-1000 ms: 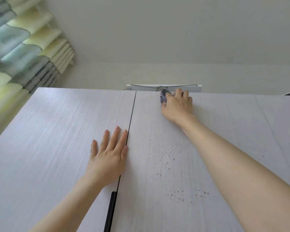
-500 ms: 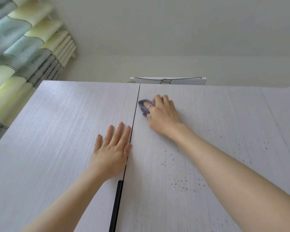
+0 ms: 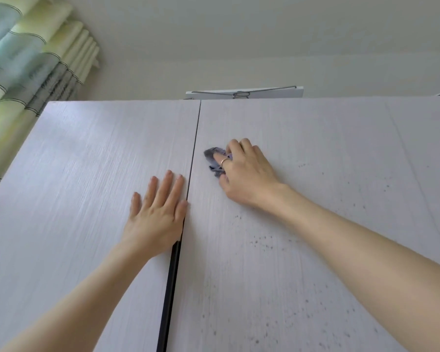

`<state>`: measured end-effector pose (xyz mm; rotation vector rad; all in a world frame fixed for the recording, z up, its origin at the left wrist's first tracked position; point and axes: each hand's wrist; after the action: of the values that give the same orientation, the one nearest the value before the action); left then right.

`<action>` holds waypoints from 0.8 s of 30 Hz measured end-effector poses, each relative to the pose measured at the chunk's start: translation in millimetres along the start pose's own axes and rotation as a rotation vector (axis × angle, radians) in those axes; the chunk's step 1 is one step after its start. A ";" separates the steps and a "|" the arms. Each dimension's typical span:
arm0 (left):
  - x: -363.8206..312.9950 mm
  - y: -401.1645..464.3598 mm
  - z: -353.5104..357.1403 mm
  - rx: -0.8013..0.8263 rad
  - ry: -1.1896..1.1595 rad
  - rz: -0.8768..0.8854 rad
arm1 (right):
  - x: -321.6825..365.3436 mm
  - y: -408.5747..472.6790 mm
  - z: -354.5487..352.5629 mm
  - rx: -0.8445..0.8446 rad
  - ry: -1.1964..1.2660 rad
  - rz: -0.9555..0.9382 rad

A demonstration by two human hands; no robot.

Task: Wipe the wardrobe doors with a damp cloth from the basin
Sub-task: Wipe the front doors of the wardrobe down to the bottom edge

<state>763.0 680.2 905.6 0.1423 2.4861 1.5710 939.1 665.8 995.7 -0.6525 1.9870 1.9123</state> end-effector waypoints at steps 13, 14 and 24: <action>-4.2 -6.2 10.4 -0.026 -0.051 -0.053 | -57.7 -17.7 -14.9 -0.009 -0.036 0.248; -4.5 -5.9 10.5 -0.025 -0.049 -0.062 | -44.4 -28.4 -9.5 -0.039 -0.016 0.116; -11.5 -8.5 16.2 -0.049 -0.087 -0.120 | -115.7 -37.7 -26.1 -0.038 -0.134 0.277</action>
<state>777.9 688.7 892.5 0.0520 2.3416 1.5419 1059.4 652.4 1024.8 -0.2586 2.0474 2.0919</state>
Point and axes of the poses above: each hand's wrist, its own y-axis towards the middle knuckle, its own z-axis out of the palm, x = y × z, and after that the axes turned 1 degree about x, right-handed
